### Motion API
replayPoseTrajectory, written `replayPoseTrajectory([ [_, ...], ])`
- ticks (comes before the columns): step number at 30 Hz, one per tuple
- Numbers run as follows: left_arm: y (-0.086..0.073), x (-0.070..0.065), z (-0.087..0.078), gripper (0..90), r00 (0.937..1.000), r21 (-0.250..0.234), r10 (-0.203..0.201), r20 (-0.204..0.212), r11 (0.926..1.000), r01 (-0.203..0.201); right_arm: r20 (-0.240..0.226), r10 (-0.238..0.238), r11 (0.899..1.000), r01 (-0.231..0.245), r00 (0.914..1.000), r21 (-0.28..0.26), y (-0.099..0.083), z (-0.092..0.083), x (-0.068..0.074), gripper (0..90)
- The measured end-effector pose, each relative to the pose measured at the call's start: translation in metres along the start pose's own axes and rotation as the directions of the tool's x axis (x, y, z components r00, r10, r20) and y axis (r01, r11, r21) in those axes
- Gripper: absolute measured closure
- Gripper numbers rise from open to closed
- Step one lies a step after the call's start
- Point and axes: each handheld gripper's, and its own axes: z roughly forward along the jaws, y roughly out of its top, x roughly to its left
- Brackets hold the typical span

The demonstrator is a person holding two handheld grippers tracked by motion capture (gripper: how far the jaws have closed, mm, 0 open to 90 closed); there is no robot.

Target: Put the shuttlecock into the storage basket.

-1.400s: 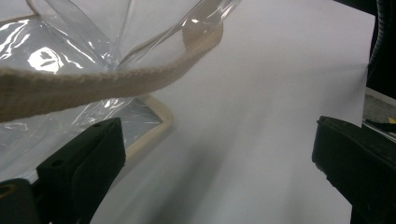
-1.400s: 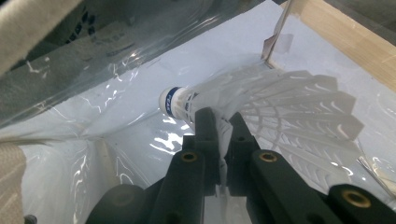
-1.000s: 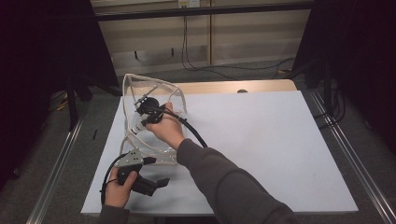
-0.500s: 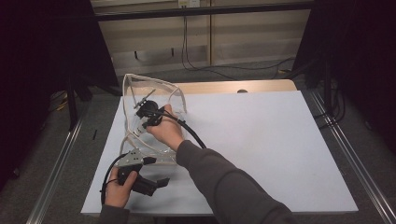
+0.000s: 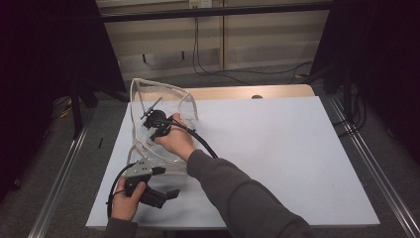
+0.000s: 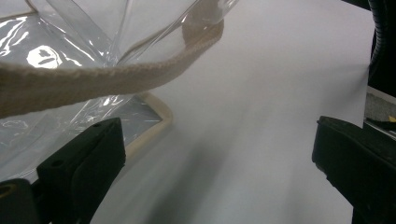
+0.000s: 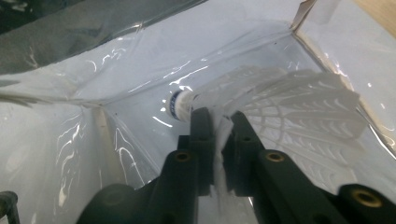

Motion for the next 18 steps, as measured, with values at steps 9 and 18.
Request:
replayPoseTrajectory([
  [9,0.0004,-0.0005,0.0001,2.8,1.0000,0.003,0.000,0.002,1.0000,0.000,-0.008,0.012,1.000,-0.012,0.9999,0.005,-0.0001,-0.0002,0.0001,61.4],
  [18,0.0005,-0.0004,0.0001,2.8,1.0000,0.003,0.001,0.001,1.0000,-0.001,0.001,0.010,1.000,-0.010,0.9999,0.023,0.0001,-0.0013,0.0004,53.1],
])
